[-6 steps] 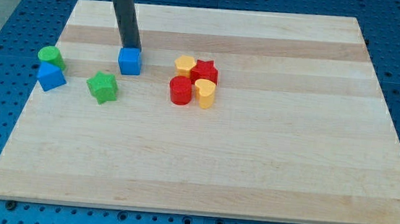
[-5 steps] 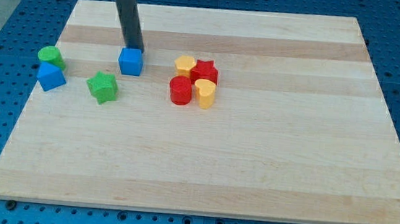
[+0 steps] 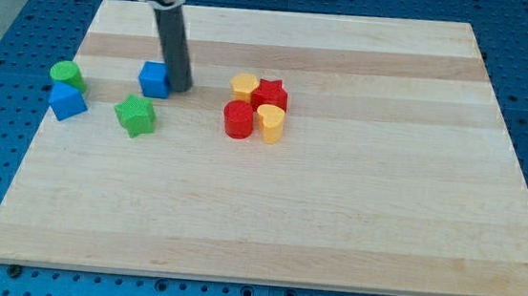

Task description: Move the blue cube closer to the green circle

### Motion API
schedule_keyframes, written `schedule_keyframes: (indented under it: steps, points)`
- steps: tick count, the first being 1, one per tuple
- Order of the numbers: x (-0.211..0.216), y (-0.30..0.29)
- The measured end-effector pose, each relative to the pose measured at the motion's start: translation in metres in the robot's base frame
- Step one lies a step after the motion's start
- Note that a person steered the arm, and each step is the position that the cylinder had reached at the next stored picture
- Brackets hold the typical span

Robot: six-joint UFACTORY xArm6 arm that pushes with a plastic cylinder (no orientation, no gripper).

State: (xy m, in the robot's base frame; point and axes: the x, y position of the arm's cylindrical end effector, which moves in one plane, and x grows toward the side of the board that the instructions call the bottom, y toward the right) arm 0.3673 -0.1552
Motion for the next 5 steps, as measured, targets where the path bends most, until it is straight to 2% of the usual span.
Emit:
schedule_keyframes:
  steps: [2, 4, 5]
  points:
    - [0.0, -0.057]
    - [-0.03, -0.058]
    - [-0.033, -0.102]
